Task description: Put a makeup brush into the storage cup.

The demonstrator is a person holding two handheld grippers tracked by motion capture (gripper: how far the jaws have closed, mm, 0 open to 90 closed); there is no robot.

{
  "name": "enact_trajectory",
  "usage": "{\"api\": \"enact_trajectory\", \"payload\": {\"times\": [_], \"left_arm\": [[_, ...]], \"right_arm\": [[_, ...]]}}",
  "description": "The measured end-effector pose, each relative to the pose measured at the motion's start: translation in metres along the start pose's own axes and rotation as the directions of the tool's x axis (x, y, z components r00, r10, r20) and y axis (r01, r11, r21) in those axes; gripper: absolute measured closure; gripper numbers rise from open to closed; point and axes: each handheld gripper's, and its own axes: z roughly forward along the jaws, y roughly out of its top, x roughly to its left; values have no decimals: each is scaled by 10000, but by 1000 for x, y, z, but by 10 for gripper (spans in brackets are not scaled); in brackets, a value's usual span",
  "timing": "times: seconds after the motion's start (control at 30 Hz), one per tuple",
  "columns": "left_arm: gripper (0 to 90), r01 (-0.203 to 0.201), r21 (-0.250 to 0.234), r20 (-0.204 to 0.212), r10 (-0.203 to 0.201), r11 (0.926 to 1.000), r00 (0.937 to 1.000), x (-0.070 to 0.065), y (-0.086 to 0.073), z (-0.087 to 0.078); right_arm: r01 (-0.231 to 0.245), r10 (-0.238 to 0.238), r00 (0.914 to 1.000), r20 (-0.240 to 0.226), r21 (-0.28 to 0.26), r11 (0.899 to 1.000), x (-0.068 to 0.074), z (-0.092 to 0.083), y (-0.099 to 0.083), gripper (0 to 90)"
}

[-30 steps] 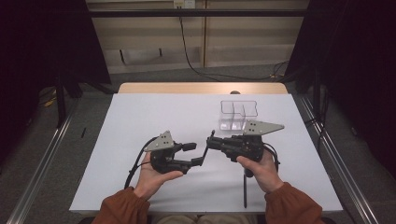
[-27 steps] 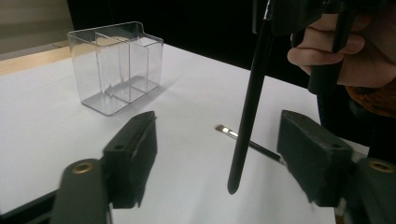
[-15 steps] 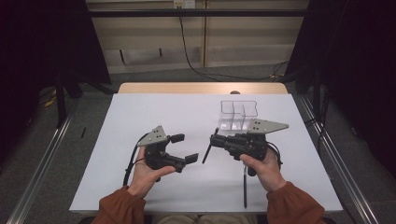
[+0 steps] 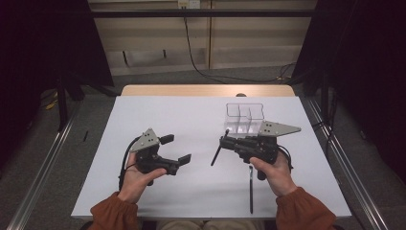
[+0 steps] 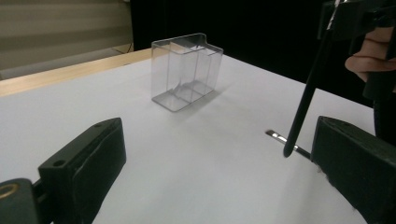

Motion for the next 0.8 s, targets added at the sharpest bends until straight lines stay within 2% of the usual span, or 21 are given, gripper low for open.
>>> {"api": "enact_trajectory", "payload": {"times": [0.07,0.1,0.17,0.2,0.3,0.37,0.43,0.47,0.5,0.6,0.77,0.8], "left_arm": [[32,91,99,-17,-91,9999,10000,3,-1,-5],[32,33,-41,136,-32,10000,9999,4,-2,-8],[25,-34,-254,166,38,9997,9999,6,-4,-14],[23,-147,-208,102,149,9997,9998,6,-5,-16],[23,-350,-209,-482,340,9992,9983,8,-8,-22],[23,-256,-452,-663,225,9987,9975,9,-12,-26],[22,33,-767,-848,-99,9971,9963,11,-17,-30],[22,135,-742,-922,-203,9972,9955,13,-19,-33],[22,57,-677,-1056,-129,9977,9943,14,-21,-36],[30,10,-584,-1103,-74,9983,9939,16,-26,-43],[27,-25,-607,-1427,-62,9982,9898,20,-30,-58],[26,70,-743,-1454,-178,9972,9892,20,-32,-60]], "right_arm": [[21,-20,10000,82,-19,10000,-1,-1,0,844],[21,-20,10000,82,-19,10000,-1,-1,0,844],[17,-17,9999,134,-12,10000,-2,-2,0,844],[56,-56,9998,180,24,10000,-3,-2,-1,844],[67,-69,9997,231,71,10000,-4,-3,-1,844],[174,-179,9993,342,157,9997,-5,-3,-1,844],[173,-183,9988,448,224,9996,-8,-3,-3,844],[173,-183,9988,448,224,9996,-8,-3,-3,844],[172,-185,9986,500,250,9995,-8,-4,-3,843],[196,-215,9977,647,288,9994,-12,-6,-2,843],[198,-231,9961,854,386,9991,-15,-8,-1,843],[203,-237,9957,894,387,9990,-16,-9,-1,843]]}}
